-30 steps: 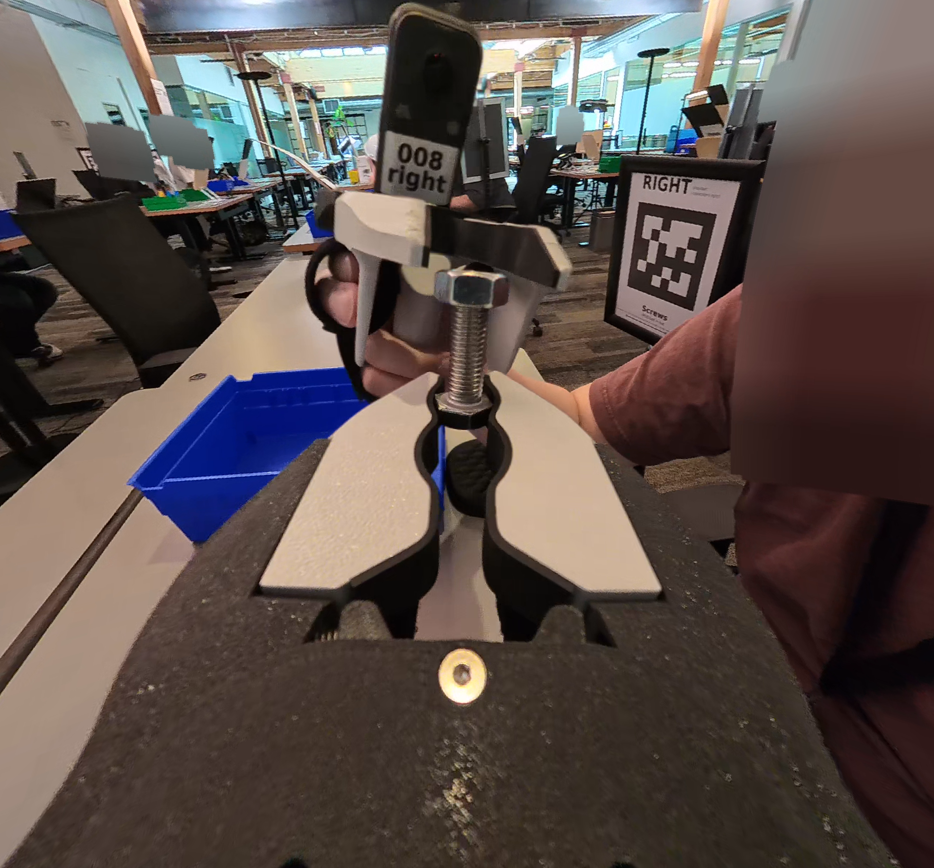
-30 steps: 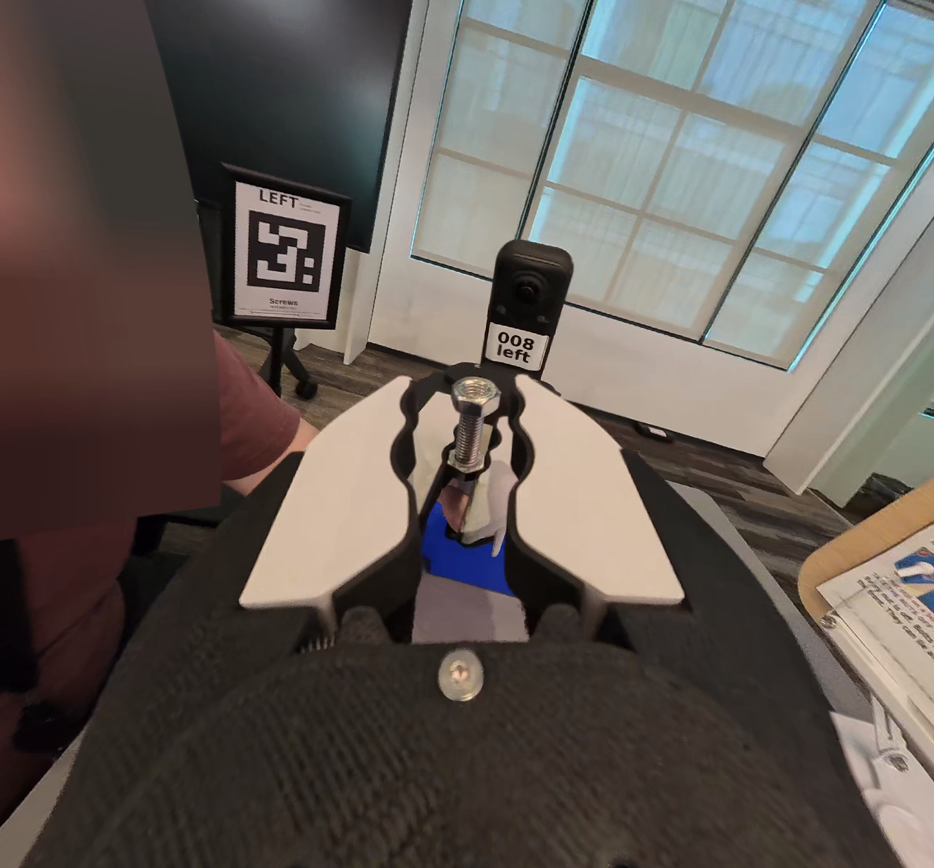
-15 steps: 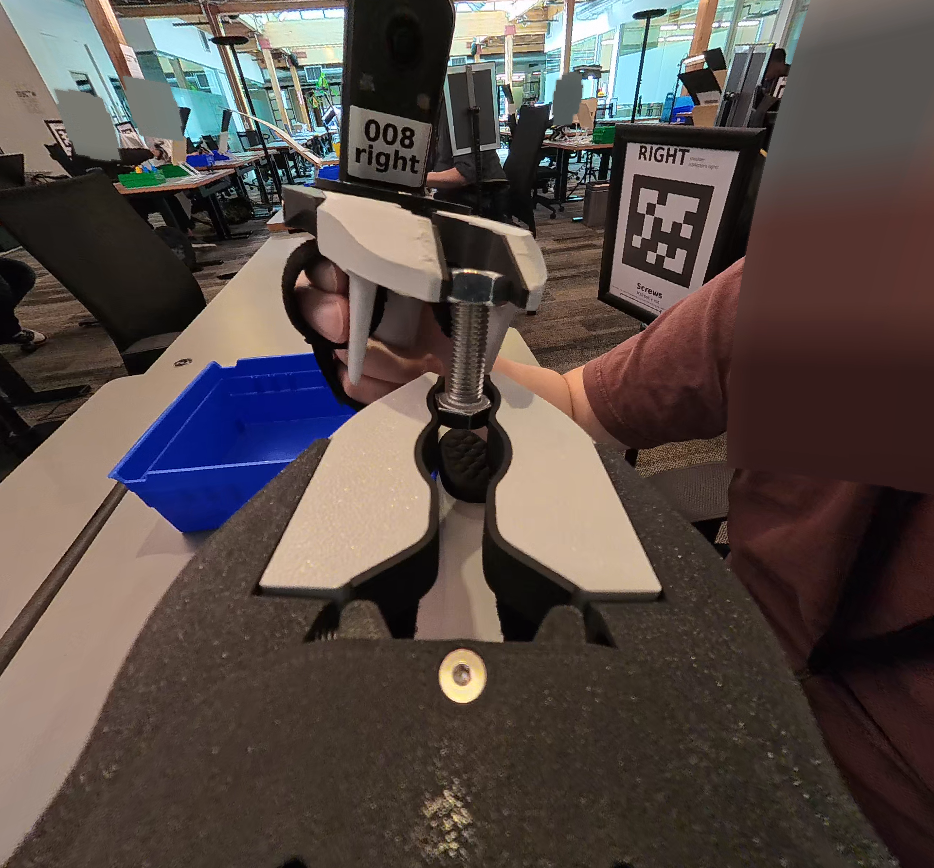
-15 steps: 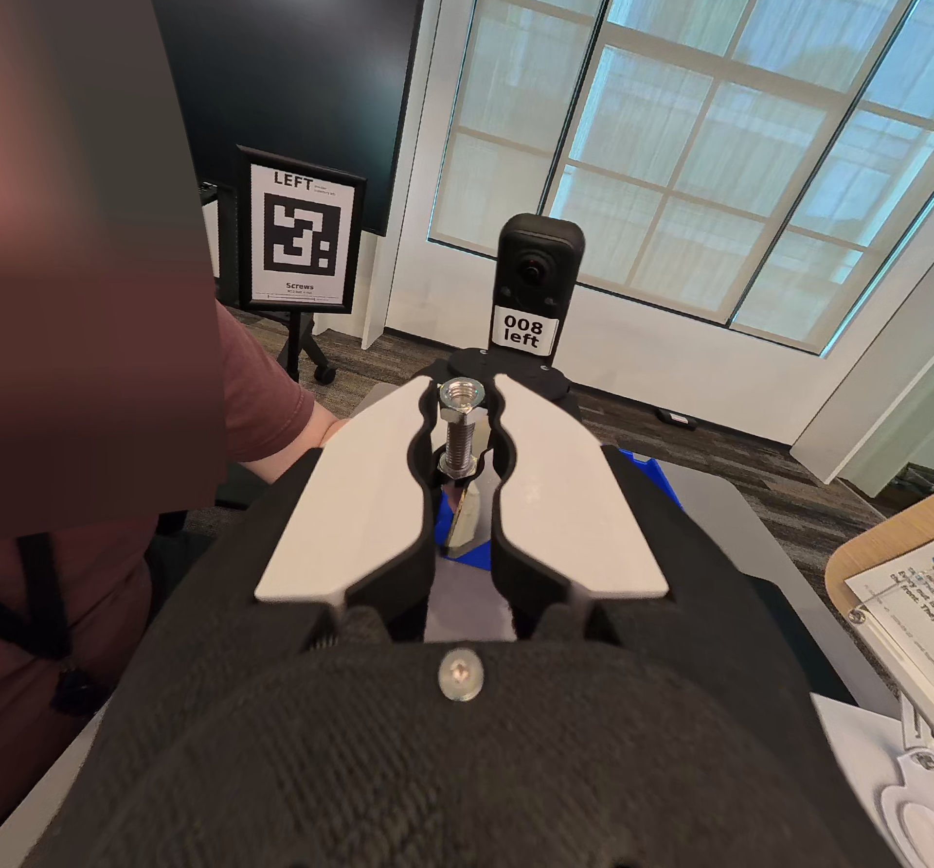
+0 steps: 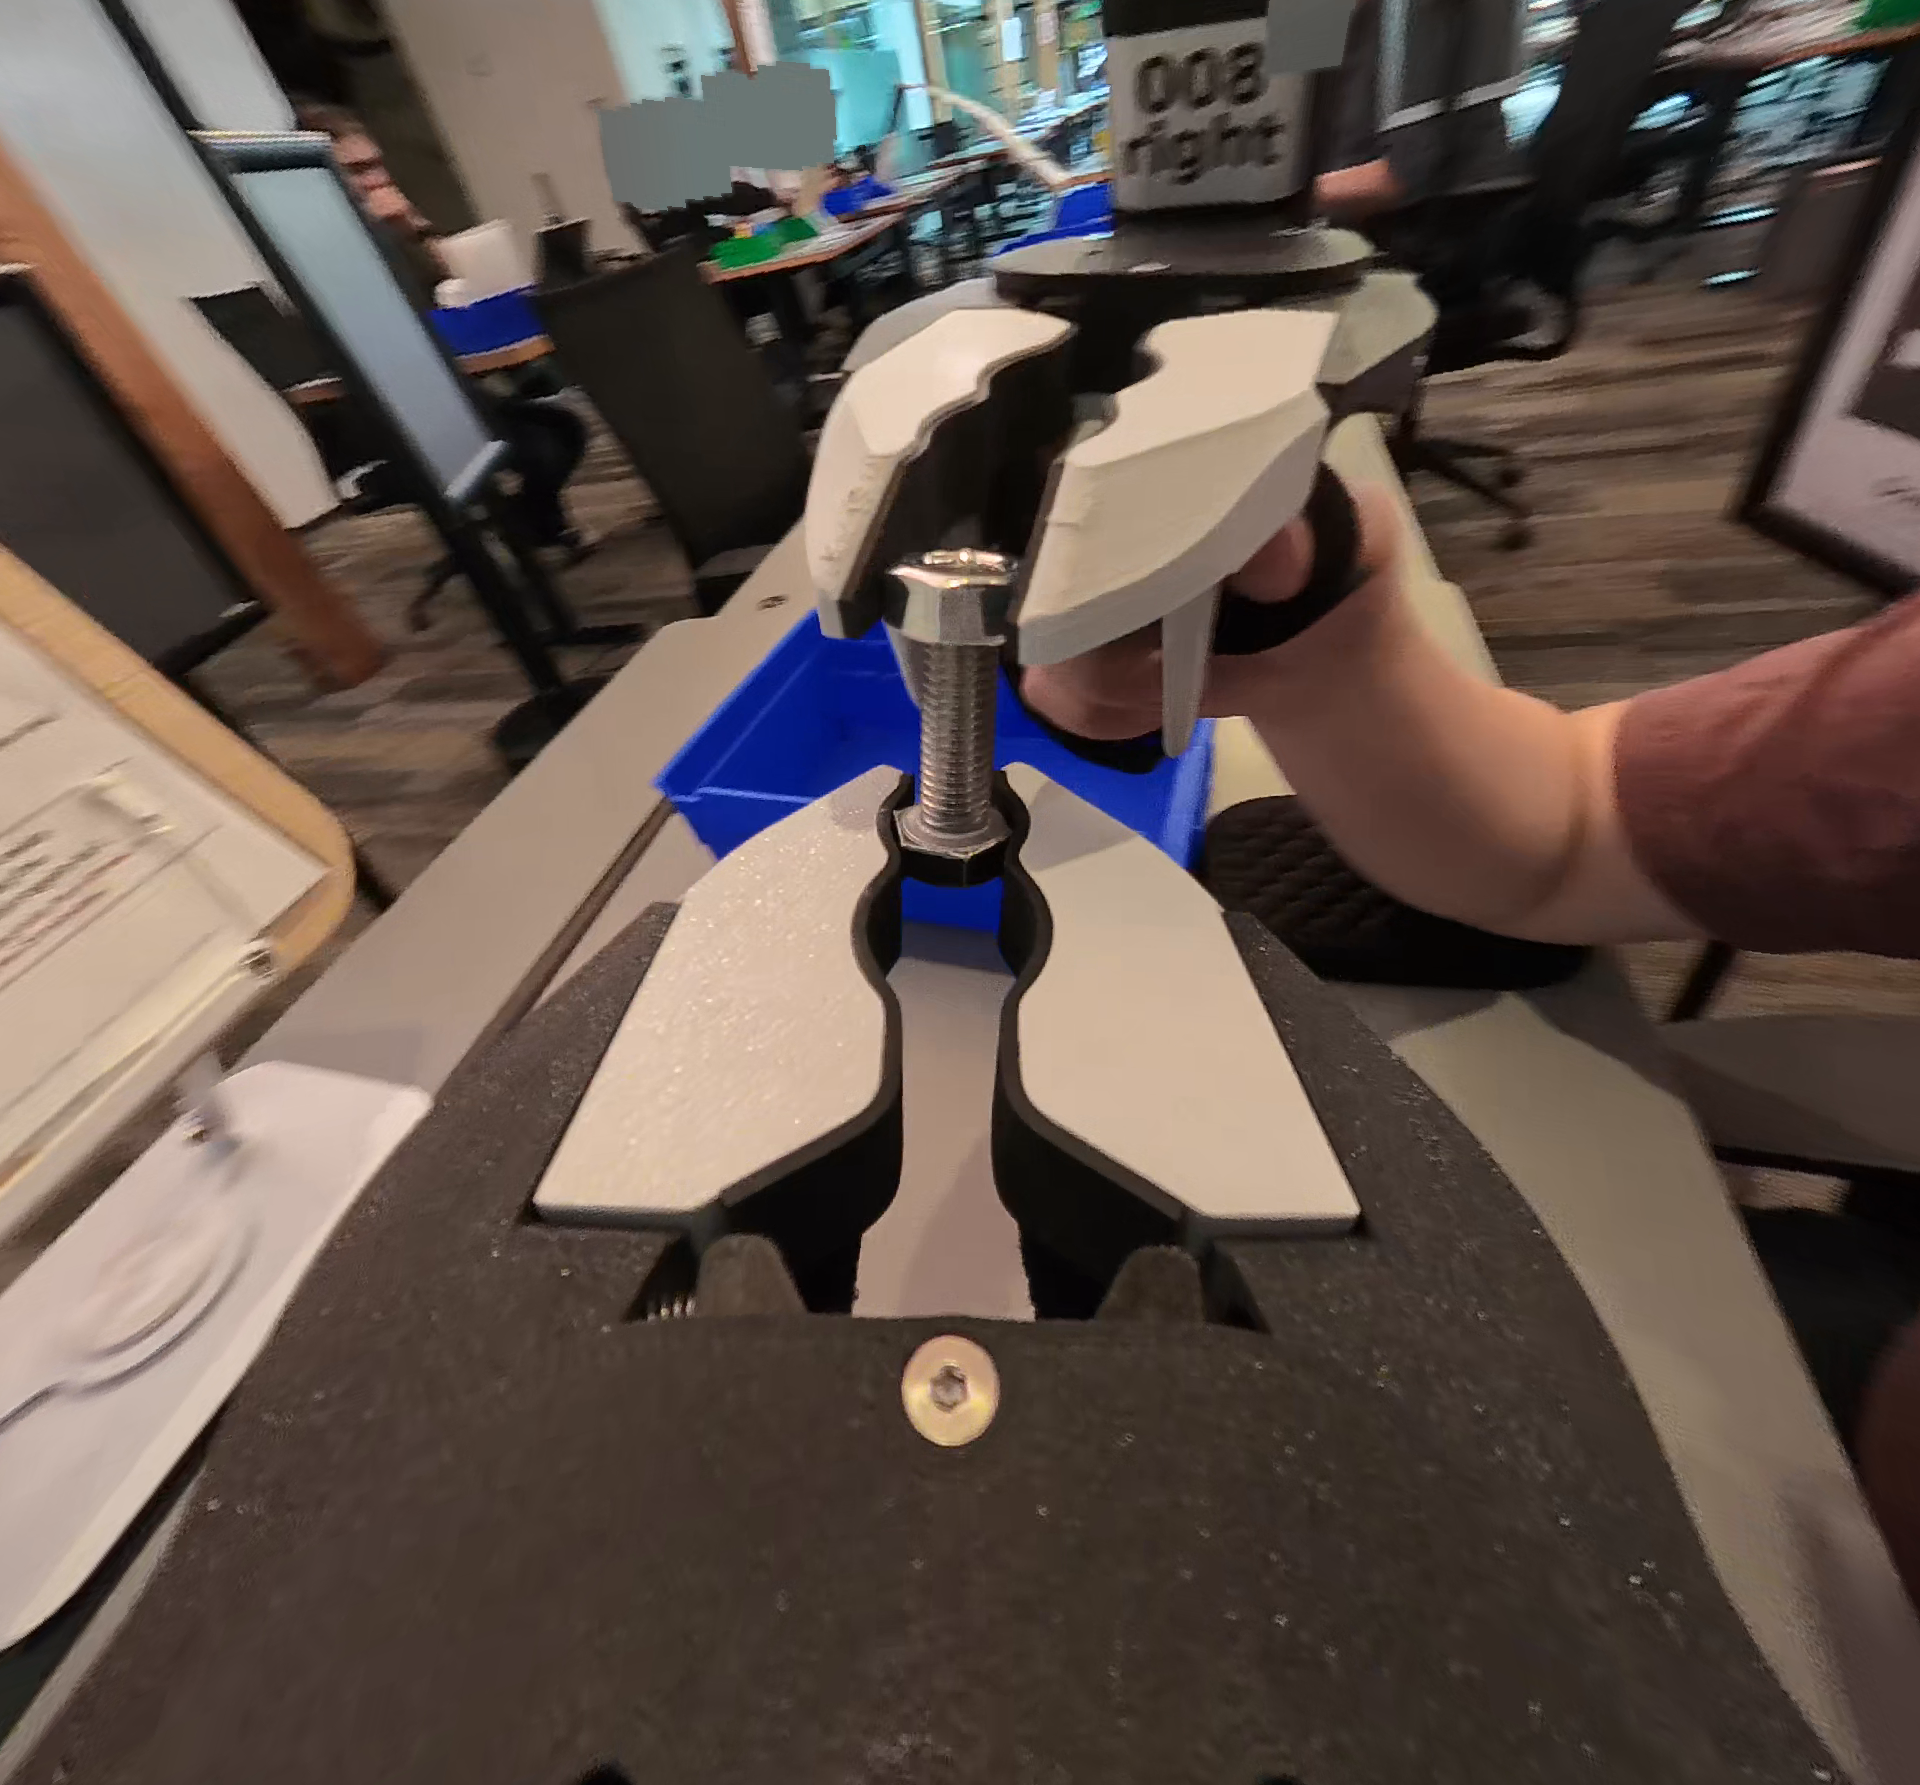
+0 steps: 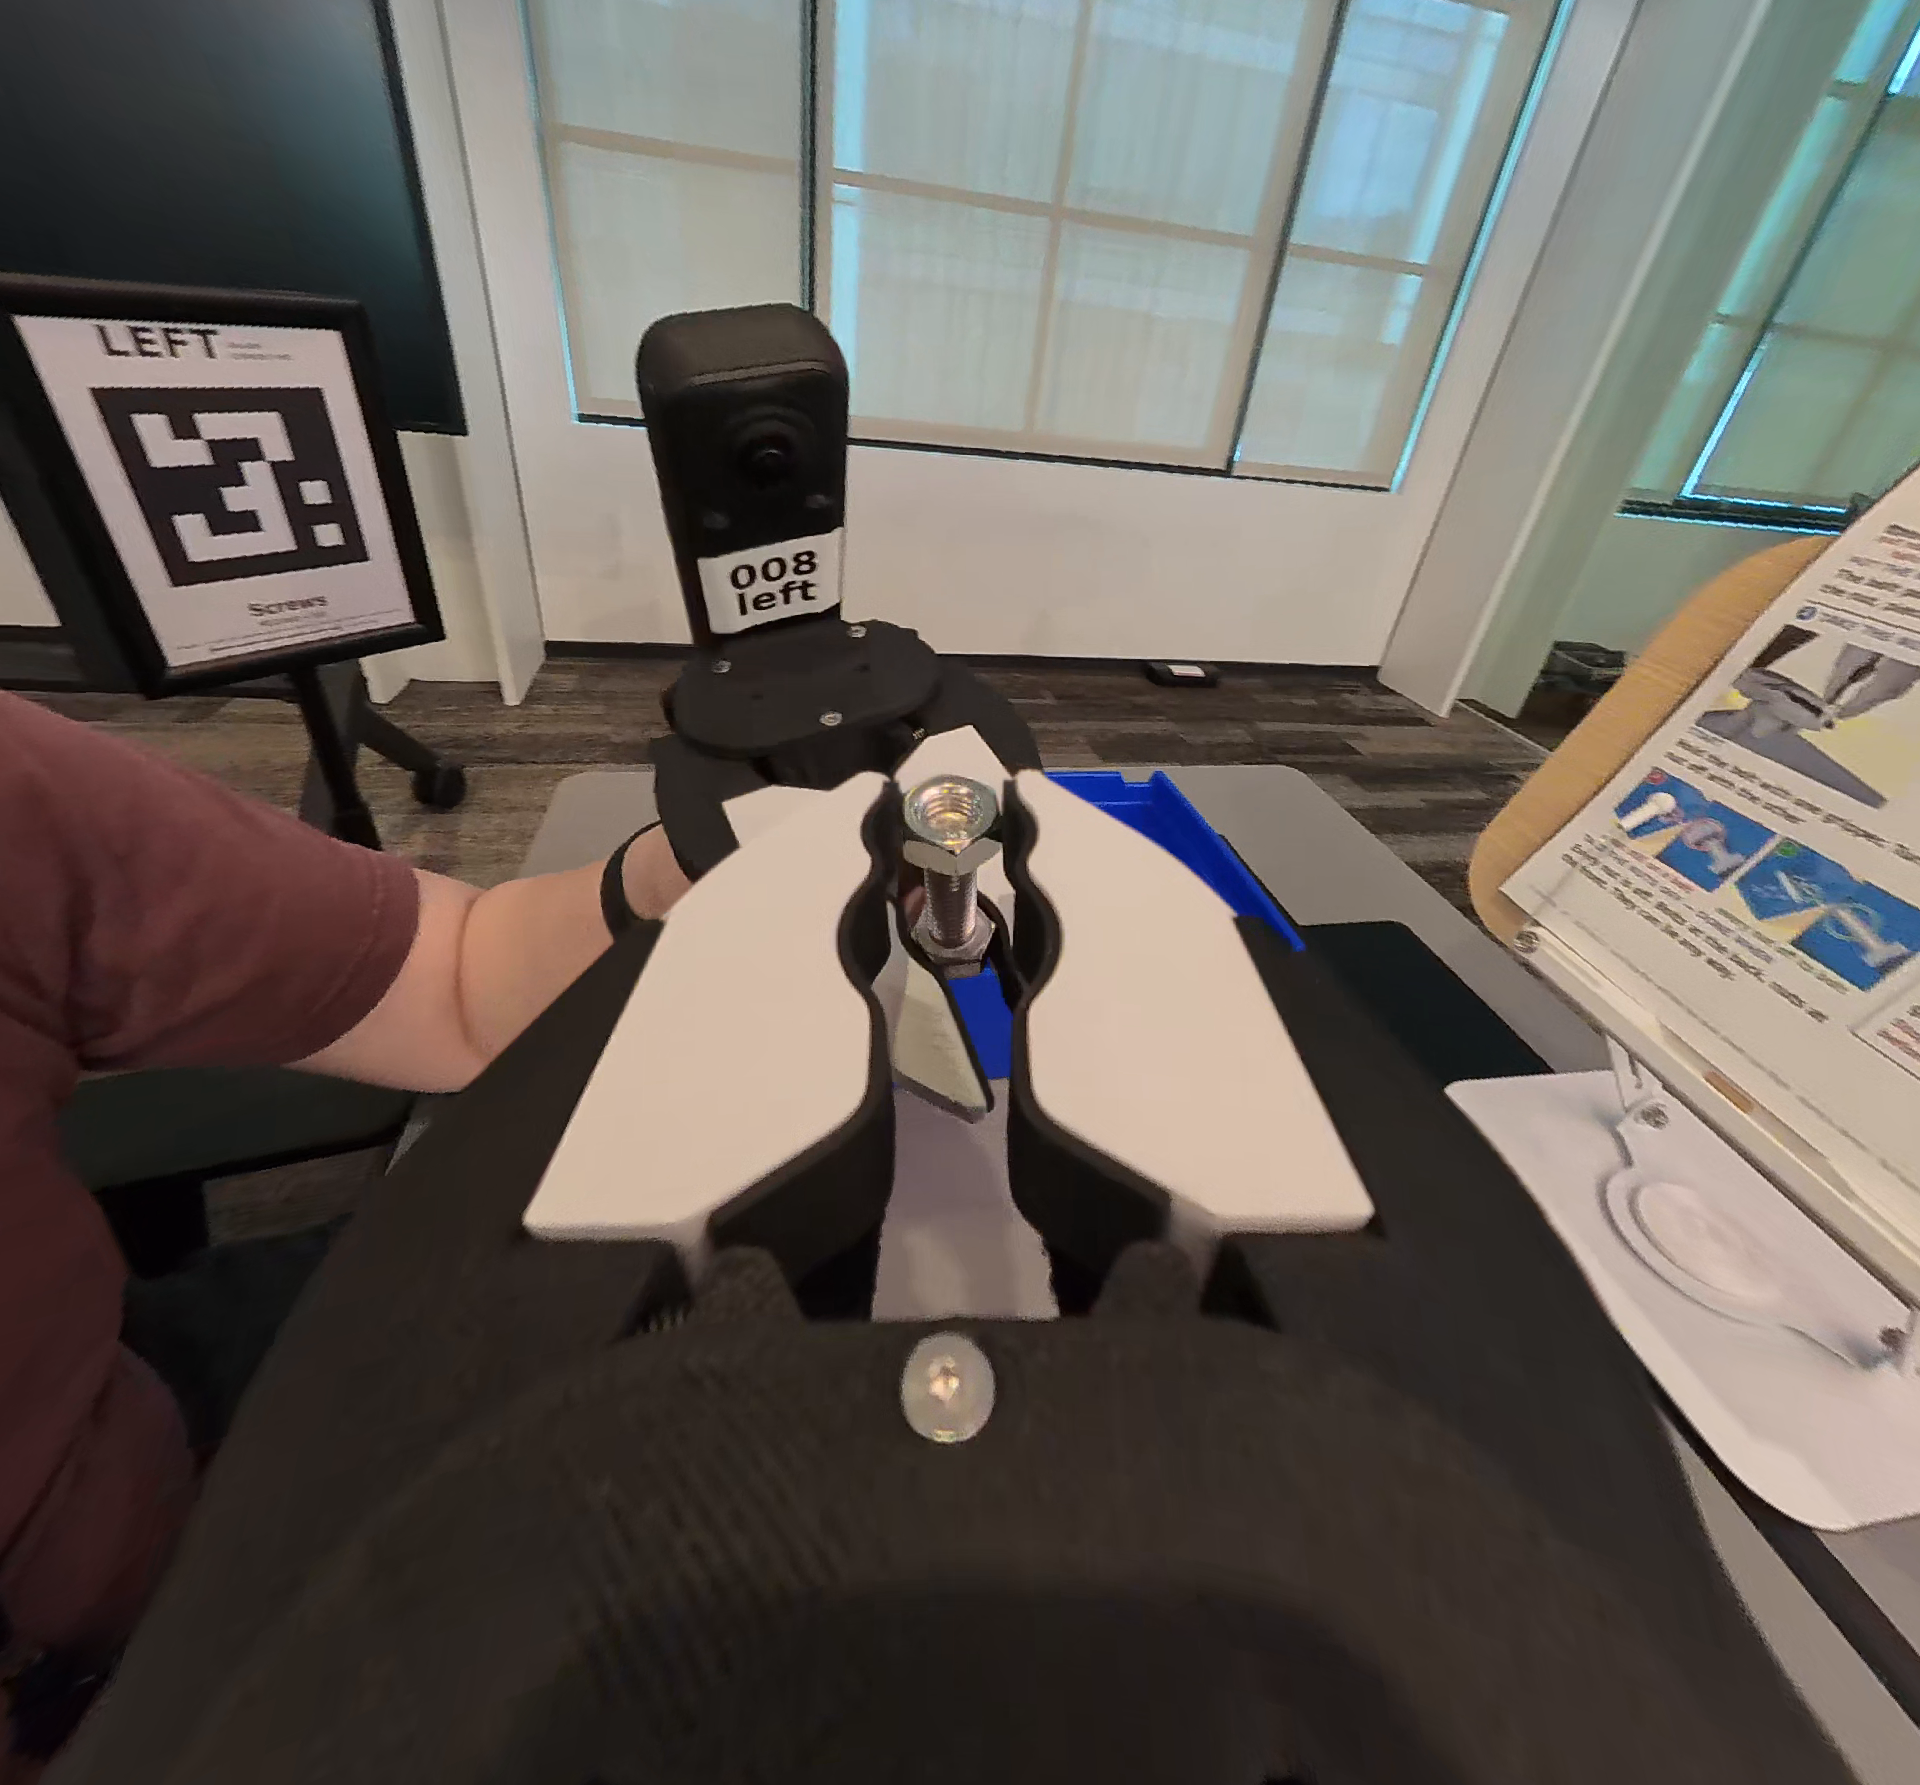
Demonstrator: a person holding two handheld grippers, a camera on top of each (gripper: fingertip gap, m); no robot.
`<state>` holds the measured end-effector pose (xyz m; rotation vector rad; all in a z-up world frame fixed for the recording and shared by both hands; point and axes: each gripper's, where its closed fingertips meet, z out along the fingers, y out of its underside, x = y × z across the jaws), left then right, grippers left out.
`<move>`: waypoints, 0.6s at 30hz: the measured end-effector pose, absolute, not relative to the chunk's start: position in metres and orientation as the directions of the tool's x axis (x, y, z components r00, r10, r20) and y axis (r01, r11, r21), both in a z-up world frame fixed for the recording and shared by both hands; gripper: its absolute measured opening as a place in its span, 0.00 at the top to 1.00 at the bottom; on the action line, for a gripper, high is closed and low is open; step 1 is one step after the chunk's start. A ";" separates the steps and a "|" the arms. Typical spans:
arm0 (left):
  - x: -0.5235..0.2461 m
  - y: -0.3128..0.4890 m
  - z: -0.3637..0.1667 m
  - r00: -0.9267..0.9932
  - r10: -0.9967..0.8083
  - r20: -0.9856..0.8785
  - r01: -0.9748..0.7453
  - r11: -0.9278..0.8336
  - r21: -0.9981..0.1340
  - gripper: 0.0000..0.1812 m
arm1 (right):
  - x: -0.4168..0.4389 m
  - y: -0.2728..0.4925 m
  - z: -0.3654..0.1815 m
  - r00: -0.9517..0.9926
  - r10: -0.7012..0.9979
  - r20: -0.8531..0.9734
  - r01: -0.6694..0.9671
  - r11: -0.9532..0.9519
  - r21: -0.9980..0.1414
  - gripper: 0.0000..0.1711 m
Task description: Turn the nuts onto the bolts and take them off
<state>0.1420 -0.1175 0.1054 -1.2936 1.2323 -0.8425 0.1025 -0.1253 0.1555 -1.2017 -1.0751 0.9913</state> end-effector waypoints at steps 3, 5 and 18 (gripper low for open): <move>0.142 -0.116 0.106 0.228 -0.957 -0.182 -0.184 0.141 -0.973 0.93 | 0.101 -0.125 0.156 0.233 0.968 0.094 -0.030 0.103 -0.994 0.89; 0.143 -0.120 0.107 0.203 -0.965 -0.166 -0.167 0.133 -0.977 0.93 | 0.100 -0.128 0.157 0.220 0.969 0.114 -0.029 0.123 -0.992 0.87; 0.146 -0.168 0.124 -0.121 -0.991 -0.063 -0.018 0.065 -0.998 0.93 | 0.116 -0.177 0.177 -0.081 0.961 0.264 -0.202 0.243 -0.949 0.79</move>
